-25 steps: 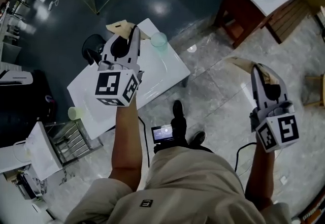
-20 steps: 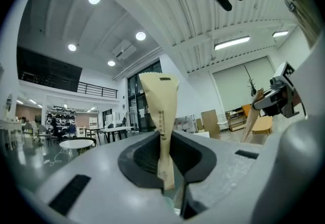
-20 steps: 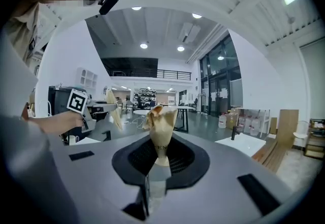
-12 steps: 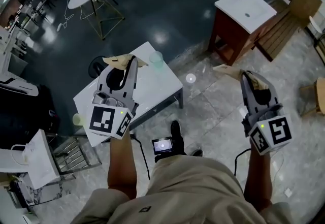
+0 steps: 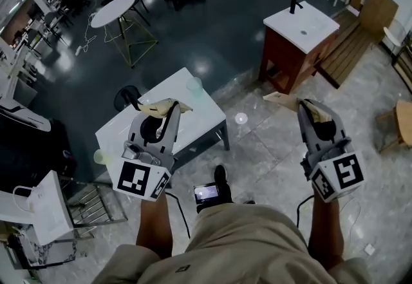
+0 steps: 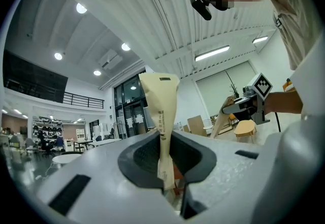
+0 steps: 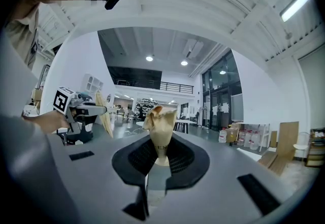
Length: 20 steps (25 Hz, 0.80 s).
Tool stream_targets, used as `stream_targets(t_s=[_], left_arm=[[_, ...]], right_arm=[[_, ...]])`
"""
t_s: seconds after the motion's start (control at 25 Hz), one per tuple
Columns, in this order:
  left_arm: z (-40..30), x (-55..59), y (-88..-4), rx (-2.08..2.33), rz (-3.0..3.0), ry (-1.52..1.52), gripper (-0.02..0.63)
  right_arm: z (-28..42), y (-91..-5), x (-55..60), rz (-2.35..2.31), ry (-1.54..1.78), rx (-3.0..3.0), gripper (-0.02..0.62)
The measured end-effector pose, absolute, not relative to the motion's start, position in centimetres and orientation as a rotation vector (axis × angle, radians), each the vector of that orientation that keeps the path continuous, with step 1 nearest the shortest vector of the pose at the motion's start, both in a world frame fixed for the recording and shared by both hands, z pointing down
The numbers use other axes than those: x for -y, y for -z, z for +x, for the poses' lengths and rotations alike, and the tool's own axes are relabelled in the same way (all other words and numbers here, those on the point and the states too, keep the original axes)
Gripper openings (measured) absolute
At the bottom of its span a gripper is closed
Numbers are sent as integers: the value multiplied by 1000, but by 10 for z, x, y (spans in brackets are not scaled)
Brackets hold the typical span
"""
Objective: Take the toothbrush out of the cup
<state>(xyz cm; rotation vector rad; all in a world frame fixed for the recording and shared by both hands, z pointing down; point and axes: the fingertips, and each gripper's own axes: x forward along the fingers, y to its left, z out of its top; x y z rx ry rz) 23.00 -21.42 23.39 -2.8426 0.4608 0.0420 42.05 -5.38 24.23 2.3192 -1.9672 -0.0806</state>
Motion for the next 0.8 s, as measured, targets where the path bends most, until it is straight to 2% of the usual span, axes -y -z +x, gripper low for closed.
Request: stream_targets(t_s=[0.8], left_arm=[[213,177,-254,-458,-2880,-8,43]], right_arm=[[403,-242,29,2280,96,1989,31]])
